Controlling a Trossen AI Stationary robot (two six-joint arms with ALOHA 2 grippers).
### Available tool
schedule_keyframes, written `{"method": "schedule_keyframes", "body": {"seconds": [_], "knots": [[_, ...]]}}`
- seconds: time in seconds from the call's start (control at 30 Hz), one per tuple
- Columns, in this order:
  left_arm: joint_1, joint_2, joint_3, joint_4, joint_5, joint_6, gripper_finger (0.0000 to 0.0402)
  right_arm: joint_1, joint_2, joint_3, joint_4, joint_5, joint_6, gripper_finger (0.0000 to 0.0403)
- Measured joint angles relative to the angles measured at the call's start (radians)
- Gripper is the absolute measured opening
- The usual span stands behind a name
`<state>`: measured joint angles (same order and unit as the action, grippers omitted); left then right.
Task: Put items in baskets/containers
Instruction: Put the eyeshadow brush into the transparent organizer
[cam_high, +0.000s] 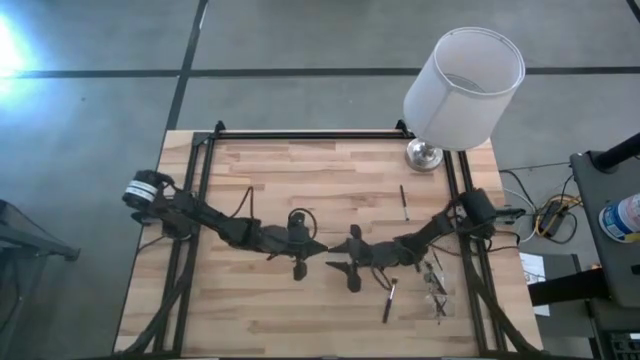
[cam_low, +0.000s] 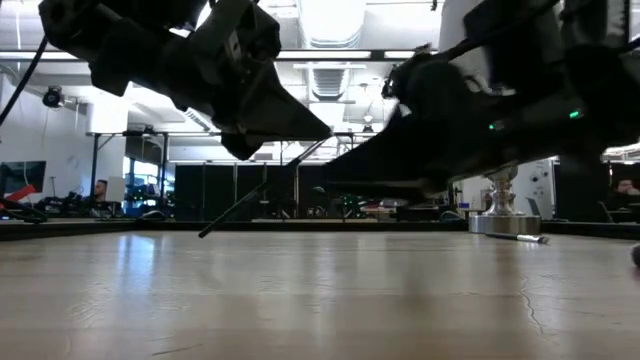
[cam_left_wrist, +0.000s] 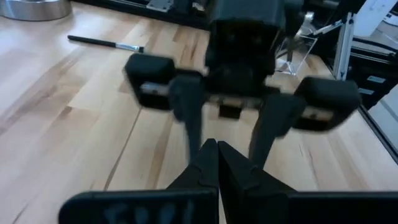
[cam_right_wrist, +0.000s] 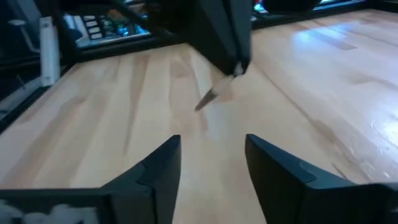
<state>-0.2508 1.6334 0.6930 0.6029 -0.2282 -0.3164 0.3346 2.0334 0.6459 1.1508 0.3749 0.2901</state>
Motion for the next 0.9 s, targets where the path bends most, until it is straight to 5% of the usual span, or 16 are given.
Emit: {"method": "schedule_keyframes", "body": {"seconds": [0.47,0.77,0.9], "knots": [[-0.002,-0.002,-0.012,0.066,-0.002,0.029,0.0000,-0.024,0.105,0.157,0.074,0.047,-0.020,0.0180],[-0.002,-0.003,-0.011,0.092,0.005,0.036,0.0000,-0.018,0.104,0.171,0.078,0.052,-0.072,0.0029],[-0.007,-0.007,-0.011,0.099,0.012,0.051,0.0000,-0.010,0.101,0.169,0.080,0.051,-0.087,0.0017]]}}
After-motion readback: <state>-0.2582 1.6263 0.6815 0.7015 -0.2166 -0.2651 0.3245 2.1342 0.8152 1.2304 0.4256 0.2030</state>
